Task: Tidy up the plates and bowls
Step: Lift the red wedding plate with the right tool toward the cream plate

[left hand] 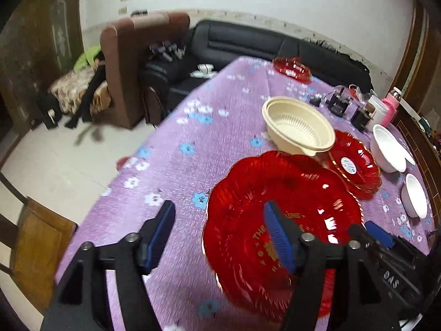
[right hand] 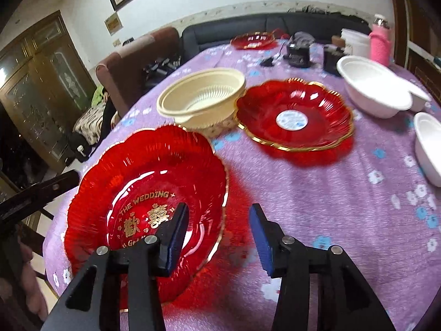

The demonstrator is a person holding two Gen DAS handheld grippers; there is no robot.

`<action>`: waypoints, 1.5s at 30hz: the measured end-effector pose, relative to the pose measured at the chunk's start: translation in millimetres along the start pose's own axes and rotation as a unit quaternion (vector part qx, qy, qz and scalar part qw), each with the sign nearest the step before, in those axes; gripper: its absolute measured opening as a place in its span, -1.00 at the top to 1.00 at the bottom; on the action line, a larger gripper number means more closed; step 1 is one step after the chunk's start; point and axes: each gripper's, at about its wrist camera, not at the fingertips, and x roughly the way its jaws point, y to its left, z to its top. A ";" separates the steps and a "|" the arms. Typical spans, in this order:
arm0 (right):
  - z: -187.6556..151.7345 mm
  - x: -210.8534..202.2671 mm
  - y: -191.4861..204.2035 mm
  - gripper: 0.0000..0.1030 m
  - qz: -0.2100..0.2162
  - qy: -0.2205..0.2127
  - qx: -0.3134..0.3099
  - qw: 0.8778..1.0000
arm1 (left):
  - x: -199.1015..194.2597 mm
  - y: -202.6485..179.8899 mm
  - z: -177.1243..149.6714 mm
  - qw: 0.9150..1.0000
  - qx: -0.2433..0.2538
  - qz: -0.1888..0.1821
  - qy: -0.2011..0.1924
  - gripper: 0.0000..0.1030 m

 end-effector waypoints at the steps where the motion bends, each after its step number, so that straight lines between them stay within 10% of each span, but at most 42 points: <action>1: -1.0 -5.6 -2.3 0.03 -0.002 -0.006 0.004 1.000 | -8.8 -3.2 -2.0 1.000 0.003 0.005 -0.009 -0.37; 16: -23.7 -83.8 -38.7 0.01 0.011 -0.073 0.061 0.995 | -107.1 -59.4 -36.3 0.987 0.078 0.084 -0.114 -0.50; 34: -28.9 -103.6 -46.1 -0.03 0.019 -0.091 0.064 0.994 | -115.7 -68.5 -47.1 0.985 0.091 0.093 -0.112 -0.56; 45: 30.2 -69.8 -57.1 -0.03 0.104 -0.024 0.094 0.990 | -90.1 -35.2 53.0 0.996 0.075 -0.038 -0.036 -0.74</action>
